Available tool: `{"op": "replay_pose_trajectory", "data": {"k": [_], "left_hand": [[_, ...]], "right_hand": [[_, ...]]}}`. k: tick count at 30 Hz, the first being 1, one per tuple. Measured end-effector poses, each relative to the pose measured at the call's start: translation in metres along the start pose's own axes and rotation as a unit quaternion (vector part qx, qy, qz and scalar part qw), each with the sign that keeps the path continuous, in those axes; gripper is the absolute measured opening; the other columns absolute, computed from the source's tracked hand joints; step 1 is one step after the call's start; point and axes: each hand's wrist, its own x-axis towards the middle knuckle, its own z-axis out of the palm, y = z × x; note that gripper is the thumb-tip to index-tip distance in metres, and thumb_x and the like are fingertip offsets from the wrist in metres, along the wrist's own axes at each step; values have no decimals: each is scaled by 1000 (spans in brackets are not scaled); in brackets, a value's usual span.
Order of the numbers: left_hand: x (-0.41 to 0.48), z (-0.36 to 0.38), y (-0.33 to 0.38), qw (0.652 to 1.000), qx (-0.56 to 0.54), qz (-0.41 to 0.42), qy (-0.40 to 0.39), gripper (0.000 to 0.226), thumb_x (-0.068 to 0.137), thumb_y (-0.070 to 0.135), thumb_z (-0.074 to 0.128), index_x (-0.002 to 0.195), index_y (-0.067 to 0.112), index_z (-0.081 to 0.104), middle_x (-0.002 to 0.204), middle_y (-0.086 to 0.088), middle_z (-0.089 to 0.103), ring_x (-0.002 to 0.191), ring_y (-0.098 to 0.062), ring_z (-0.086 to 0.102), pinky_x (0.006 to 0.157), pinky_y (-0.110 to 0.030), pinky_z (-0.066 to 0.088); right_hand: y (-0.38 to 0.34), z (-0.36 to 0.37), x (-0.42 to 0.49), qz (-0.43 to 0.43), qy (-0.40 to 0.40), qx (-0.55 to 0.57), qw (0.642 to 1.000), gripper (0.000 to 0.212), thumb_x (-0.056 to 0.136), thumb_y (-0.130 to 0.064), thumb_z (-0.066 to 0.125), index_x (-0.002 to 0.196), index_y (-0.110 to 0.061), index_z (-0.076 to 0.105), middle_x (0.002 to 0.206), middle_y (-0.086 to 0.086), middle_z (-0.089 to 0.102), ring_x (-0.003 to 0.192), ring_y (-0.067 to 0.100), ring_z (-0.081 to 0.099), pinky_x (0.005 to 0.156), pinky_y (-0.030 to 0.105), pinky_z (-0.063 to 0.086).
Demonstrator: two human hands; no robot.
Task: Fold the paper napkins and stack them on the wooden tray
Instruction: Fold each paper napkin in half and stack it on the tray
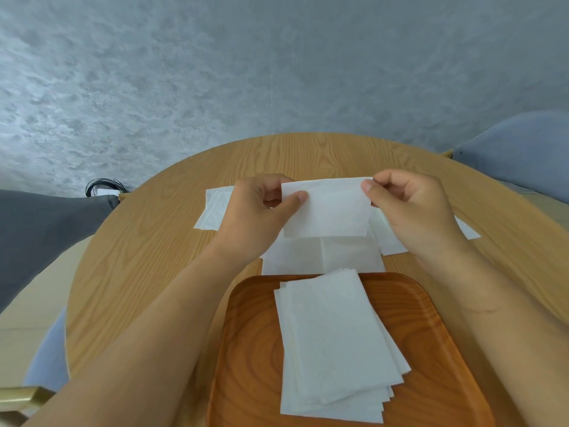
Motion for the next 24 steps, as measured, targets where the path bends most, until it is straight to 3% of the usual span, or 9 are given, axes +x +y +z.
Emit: {"op": "replay_pose_trajectory", "data": {"k": [4,8,11,15,19,21,24], "left_hand": [[1,-2,2,999,-32,-35,13,25,101,20,67,101,-3,75,93,-33,72,88,-44,72,83,-40,64],[-2,-3,7,996,-67,-65,-5,16,102,19,65,104,10,79,92,-14,81,87,-26,79,80,-33,65],[-4,-1,9,994,-81,-70,-23,16,102,17,65,105,11,79,89,-4,82,85,-17,80,72,-24,62],[-2,-2,9,989,-96,-101,-56,18,102,20,67,111,10,78,97,-4,83,92,-20,80,81,-33,65],[-2,-5,9,982,-107,-132,-83,18,100,20,69,107,6,77,99,-4,83,85,-22,80,80,-31,66],[0,-8,9,980,-126,-144,-47,18,99,19,70,105,4,76,97,-7,82,81,-20,79,77,-29,65],[3,-17,7,972,-166,-165,4,17,99,19,69,105,4,75,100,-11,81,91,-23,78,79,-28,63]], "right_hand": [[-2,2,-1,9,-9,34,999,22,101,-13,63,87,-15,80,83,2,80,75,11,75,73,19,60],[-3,2,-2,17,-2,48,999,18,98,-17,66,87,-19,80,83,2,80,75,14,74,71,27,62],[-3,0,-2,-4,-10,37,999,15,97,-16,69,87,-21,79,74,0,77,62,5,65,57,20,54],[0,-1,-1,-9,14,36,999,15,97,-17,69,85,-16,77,68,10,72,51,4,57,51,19,47],[-1,-4,-1,44,51,84,994,18,98,-17,68,82,-12,76,71,2,75,57,7,62,50,21,50],[-5,-5,0,82,14,109,991,22,97,-14,68,77,-13,76,69,3,72,57,9,62,49,23,48],[-10,-10,-1,123,-139,111,976,28,97,-14,68,70,-15,74,63,3,67,54,11,58,49,24,45]]}}
